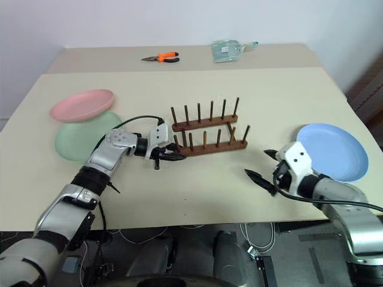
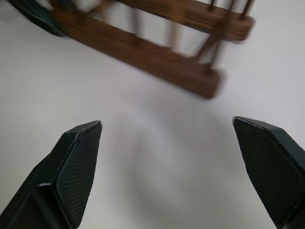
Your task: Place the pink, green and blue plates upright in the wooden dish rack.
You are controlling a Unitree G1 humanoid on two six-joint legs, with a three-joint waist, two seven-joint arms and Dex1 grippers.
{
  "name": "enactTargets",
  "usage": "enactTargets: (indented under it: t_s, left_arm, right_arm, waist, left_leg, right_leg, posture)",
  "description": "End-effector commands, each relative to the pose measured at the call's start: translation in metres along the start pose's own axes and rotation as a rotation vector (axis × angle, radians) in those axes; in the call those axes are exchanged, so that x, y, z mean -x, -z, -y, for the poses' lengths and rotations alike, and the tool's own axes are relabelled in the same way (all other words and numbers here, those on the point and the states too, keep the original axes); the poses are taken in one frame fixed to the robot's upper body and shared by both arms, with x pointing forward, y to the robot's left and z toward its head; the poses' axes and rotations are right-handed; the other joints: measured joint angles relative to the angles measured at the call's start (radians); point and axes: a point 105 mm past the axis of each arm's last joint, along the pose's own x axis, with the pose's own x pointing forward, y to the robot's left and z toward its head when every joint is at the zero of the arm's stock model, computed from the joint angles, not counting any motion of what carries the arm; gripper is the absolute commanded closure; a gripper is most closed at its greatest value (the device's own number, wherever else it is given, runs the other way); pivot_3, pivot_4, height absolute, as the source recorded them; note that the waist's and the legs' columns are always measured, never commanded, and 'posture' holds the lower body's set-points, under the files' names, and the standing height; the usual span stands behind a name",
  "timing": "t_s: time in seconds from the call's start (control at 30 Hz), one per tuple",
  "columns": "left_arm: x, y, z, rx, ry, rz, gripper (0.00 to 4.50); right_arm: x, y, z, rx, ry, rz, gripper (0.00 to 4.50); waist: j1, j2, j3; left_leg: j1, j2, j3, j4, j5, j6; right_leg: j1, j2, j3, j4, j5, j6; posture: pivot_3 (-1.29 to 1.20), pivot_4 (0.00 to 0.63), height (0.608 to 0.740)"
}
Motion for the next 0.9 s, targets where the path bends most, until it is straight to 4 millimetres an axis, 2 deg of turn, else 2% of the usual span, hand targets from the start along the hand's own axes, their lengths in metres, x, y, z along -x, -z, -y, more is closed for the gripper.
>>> enactTargets:
  t_s: [0.03,0.1,0.27,0.3,0.33,0.4,0.43,0.47,0.5,0.53,0.57,0.63,0.67,0.73,0.9]
  left_arm:
    - [-0.003,-0.019,0.01,-0.065,0.061,0.021,3.71]
    - [-0.004,-0.019,0.011,-0.073,0.06,0.007,3.71]
    - [-0.001,-0.013,0.007,-0.026,0.005,-0.029,1.37]
    - [0.005,-0.01,0.009,-0.012,-0.005,-0.042,0.9]
    - [0.011,-0.007,0.012,0.005,-0.009,-0.053,0.88]
    - [0.026,0.0,0.02,0.085,-0.012,-0.07,0.88]
    - [0.036,0.004,0.026,0.117,-0.019,-0.083,1.13]
    - [0.042,0.007,0.03,0.137,-0.025,-0.093,1.5]
    - [0.053,0.011,0.039,0.178,-0.034,-0.102,1.85]
    - [0.059,0.013,0.047,0.206,-0.036,-0.109,2.08]
    - [0.06,0.013,0.055,0.215,-0.036,-0.112,2.33]
    - [0.047,0.007,0.066,0.197,-0.053,-0.086,3.29]
    - [0.038,0.002,0.069,0.199,-0.072,-0.061,3.31]
    - [0.02,-0.006,0.07,0.202,-0.117,-0.029,3.31]
    - [-0.01,-0.005,0.067,0.204,-0.223,-0.06,3.31]
  right_arm:
    - [0.013,-0.008,0.002,0.038,-0.01,-0.002,0.0]
    - [0.017,-0.005,0.002,0.04,-0.011,-0.019,0.0]
    - [0.021,0.004,0.006,0.052,0.011,-0.065,0.0]
    - [0.022,0.005,0.008,0.054,0.021,-0.075,0.25]
    - [0.023,0.006,0.009,0.055,0.027,-0.084,0.53]
    - [0.025,0.007,0.007,0.05,0.017,-0.093,1.15]
    - [0.025,0.007,0.002,0.049,-0.009,-0.096,1.73]
    - [0.025,0.007,-0.002,0.047,-0.028,-0.098,2.13]
    - [0.021,0.009,-0.012,0.048,-0.071,-0.106,2.49]
    - [0.017,0.011,-0.02,0.048,-0.102,-0.113,2.65]
    - [0.012,0.014,-0.024,0.057,-0.113,-0.12,2.9]
    - [-0.001,0.02,-0.022,0.087,-0.085,-0.143,3.85]
    - [-0.008,0.024,-0.019,0.101,-0.063,-0.157,4.3]
    - [-0.016,0.028,-0.016,0.109,-0.044,-0.171,4.3]
    - [-0.032,0.03,-0.017,0.135,-0.043,-0.17,4.3]
  waist:
    - [0.0,0.0,0.0]
    - [-0.001,0.0,0.0]
    - [-0.001,0.0,0.0]
    - [-0.002,0.0,0.0]
    - [-0.003,0.0,0.0]
    - [-0.008,0.0,0.0]
    - [-0.01,0.0,0.0]
    - [-0.01,0.0,0.0]
    - [-0.007,0.0,0.0]
    - [-0.001,0.0,0.0]
    - [-0.009,0.0,-0.001]
    - [-0.013,0.0,-0.001]
    - [-0.01,0.0,-0.001]
    - [0.002,0.001,0.0]
    - [0.014,0.0,-0.001]
  left_leg:
    - [0.0,0.0,0.0,0.0,0.0,0.0]
    - [0.0,0.0,0.0,0.0,0.0,0.0]
    - [0.0,0.0,0.0,0.0,0.0,0.0]
    - [0.0,0.0,0.0,0.0,0.0,0.0]
    - [0.0,0.0,0.0,0.0,0.0,0.0]
    - [0.0,0.001,0.0,-0.001,0.0,0.0]
    - [0.001,0.001,0.0,-0.001,0.0,0.0]
    - [0.001,0.002,0.0,-0.001,0.0,0.0]
    - [0.001,0.002,0.0,-0.002,0.0,0.0]
    - [0.001,0.002,0.0,-0.001,0.0,0.0]
    - [0.0,0.001,0.0,0.001,0.0,0.0]
    - [0.001,0.007,0.0,-0.001,-0.002,0.003]
    - [0.001,0.007,0.0,-0.001,-0.002,0.003]
    - [0.001,0.006,0.001,0.001,-0.002,0.003]
    - [0.0,0.001,0.001,0.003,-0.002,0.003]
  right_leg:
    - [0.0,0.0,0.0,0.0,0.0,0.0]
    - [0.0,0.0,0.0,0.0,-0.001,0.0]
    - [0.0,0.0,0.0,0.0,-0.001,0.001]
    - [0.0,0.0,0.0,0.0,-0.001,0.001]
    - [0.0,0.0,0.0,0.0,-0.001,0.001]
    - [0.0,0.0,0.0,0.0,-0.001,0.001]
    - [0.0,0.0,0.0,0.0,-0.001,0.001]
    - [-0.001,0.0,0.0,0.001,-0.001,0.001]
    - [-0.001,0.001,0.0,0.0,-0.001,0.001]
    - [0.0,0.001,0.0,0.001,-0.001,0.0]
    - [0.001,0.0,0.0,0.0,-0.003,-0.003]
    - [0.0,0.002,0.0,0.0,-0.003,-0.002]
    - [0.0,0.001,0.001,-0.001,-0.003,-0.002]
    - [0.001,0.0,0.002,-0.001,-0.003,-0.002]
    - [0.002,0.0,0.001,-0.001,-0.003,-0.002]
  posture:
    - [0.0,0.15,0.74]
    - [0.0,0.15,0.74]
    - [0.0,0.15,0.74]
    - [0.0,0.15,0.74]
    - [0.0,0.15,0.74]
    - [0.0,0.15,0.74]
    - [0.0,0.15,0.74]
    - [0.0,0.15,0.74]
    - [0.0,0.15,0.74]
    - [0.0,0.15,0.74]
    - [0.0,0.15,0.74]
    - [0.0,0.15,0.74]
    - [0.0,0.15,0.74]
    - [0.0,0.15,0.74]
    - [0.0,0.15,0.74]
